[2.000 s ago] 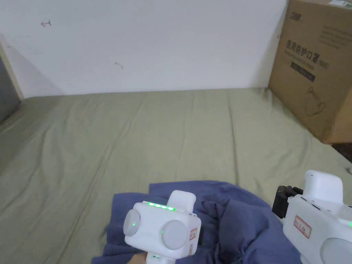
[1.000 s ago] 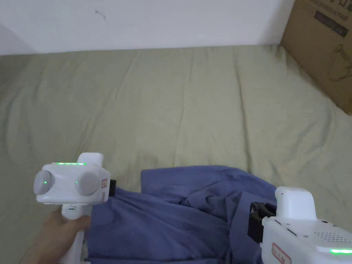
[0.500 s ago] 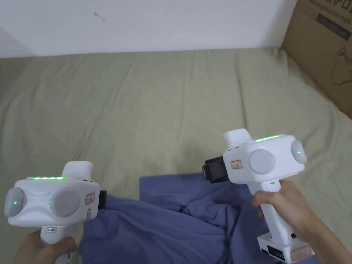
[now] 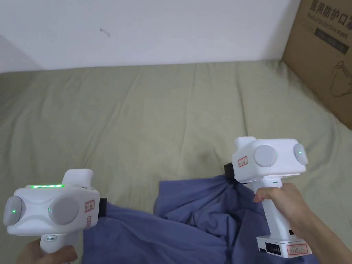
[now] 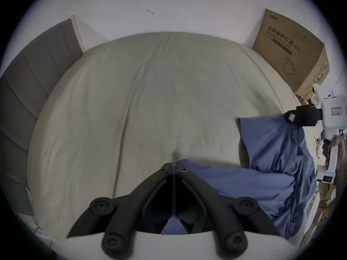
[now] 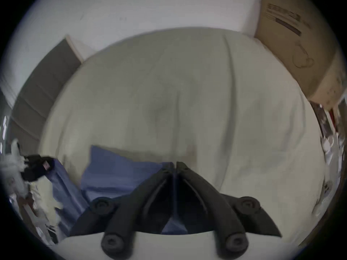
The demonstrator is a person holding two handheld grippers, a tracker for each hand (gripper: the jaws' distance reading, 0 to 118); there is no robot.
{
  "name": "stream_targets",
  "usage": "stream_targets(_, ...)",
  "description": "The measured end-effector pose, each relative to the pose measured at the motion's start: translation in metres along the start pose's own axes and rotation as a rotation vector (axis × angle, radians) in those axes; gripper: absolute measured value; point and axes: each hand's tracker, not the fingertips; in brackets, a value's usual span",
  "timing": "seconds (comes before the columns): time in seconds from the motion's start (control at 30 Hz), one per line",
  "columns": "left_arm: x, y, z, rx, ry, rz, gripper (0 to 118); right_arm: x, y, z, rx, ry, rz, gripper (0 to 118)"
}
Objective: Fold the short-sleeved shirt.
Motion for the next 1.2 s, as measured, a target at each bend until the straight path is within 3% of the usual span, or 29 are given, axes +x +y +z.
stream_targets(0.07,-0.002,0.006,0.02,0.024,0.0,0.004,1,0.005,0.005,0.031,0.07,0.043,-0.033,3)
stream_targets(0.33,-0.007,0.032,0.109,0.186,0.059,-0.019,1,0.018,0.027,0.187,0.275,0.011,-0.023,3)
stream_targets(0.6,-0.021,0.07,0.203,0.36,0.131,-0.017,1,0.054,0.044,0.306,0.436,-0.025,-0.123,3)
stream_targets(0.67,-0.024,0.078,0.223,0.394,0.142,-0.007,1,0.063,0.05,0.326,0.483,-0.004,-0.168,3)
stream_targets(0.9,-0.035,0.111,0.268,0.491,0.191,-0.01,2,0.071,0.082,0.373,0.562,-0.023,-0.194,3)
stream_targets(1.2,-0.057,0.196,0.284,0.574,0.236,0.001,1,0.063,0.164,0.4,0.646,0.053,-0.26,3)
